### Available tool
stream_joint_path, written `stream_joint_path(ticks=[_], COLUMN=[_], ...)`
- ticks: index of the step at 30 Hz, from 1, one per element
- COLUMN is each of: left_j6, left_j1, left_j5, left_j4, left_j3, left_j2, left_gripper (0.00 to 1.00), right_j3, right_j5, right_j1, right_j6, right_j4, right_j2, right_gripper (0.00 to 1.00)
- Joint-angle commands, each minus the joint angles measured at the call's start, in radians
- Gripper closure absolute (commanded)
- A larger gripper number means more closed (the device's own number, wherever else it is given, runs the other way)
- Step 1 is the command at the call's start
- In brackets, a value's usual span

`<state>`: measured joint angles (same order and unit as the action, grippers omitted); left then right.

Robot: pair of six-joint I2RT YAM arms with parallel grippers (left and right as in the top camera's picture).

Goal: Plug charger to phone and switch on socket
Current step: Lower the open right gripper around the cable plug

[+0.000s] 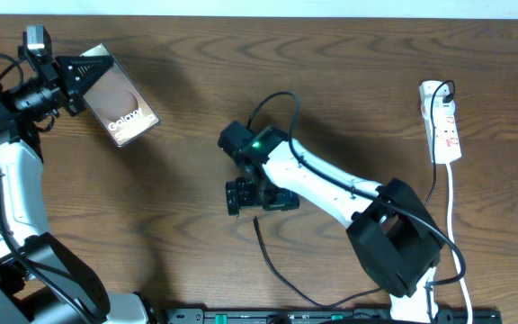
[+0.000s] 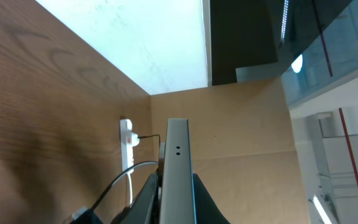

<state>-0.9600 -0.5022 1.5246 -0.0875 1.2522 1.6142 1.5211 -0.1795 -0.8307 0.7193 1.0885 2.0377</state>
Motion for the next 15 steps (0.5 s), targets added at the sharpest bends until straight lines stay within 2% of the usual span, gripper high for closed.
stream_joint_path(ticks=[1,15], left_j6=[0.014,0.014], left_j1=[-0.002,-0.002], left_j5=[0.042,0.042], left_j4=[-0.008,-0.008], left_j3=[0.005,0.004], left_j2=[-0.003,-0.003], left_gripper=[0.92,0.93], right_j3=[-0.002,-0.047], right_j5=[0.032,0.089], right_j1=[-0.033,-0.119], right_j6=[0.051,0.116], right_j4=[0.003,-0.006], right_j2=[-0.006,0.010], right_gripper=[0.01,0.01])
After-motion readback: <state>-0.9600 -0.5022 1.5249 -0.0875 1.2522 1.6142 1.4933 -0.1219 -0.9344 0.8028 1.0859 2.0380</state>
